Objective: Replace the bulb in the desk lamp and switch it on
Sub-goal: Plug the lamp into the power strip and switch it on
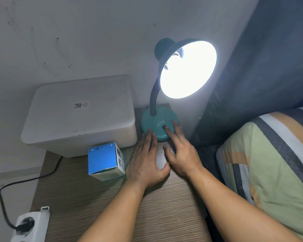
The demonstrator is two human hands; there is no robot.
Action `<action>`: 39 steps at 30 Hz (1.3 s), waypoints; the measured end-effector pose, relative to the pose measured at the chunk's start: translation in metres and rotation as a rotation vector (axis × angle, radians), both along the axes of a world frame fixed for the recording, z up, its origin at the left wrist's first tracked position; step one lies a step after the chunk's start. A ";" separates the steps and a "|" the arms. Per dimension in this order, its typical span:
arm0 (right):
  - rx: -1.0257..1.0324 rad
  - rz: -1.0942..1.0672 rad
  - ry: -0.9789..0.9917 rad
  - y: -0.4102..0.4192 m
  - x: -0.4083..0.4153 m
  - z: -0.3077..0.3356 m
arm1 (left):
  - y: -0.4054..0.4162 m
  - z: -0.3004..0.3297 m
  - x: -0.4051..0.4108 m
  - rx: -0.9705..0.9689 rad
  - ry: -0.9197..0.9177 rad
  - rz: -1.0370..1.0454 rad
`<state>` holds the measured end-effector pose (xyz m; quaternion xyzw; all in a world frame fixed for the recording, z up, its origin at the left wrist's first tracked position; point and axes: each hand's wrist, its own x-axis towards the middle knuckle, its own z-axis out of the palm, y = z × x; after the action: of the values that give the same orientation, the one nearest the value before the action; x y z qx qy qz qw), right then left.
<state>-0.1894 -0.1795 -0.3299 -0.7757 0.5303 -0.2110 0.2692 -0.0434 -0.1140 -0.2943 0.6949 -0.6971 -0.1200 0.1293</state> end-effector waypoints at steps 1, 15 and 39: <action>0.001 0.001 -0.003 0.000 0.000 0.000 | 0.000 0.000 0.000 0.001 0.000 0.001; -0.001 -0.004 -0.020 -0.001 -0.001 -0.003 | -0.001 -0.003 0.005 0.037 -0.052 -0.054; 0.008 0.001 -0.025 -0.001 -0.001 -0.001 | -0.002 -0.002 0.006 0.079 -0.088 -0.065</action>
<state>-0.1904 -0.1808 -0.3307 -0.7721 0.5275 -0.2185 0.2790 -0.0374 -0.1162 -0.2966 0.6812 -0.7189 -0.1208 0.0668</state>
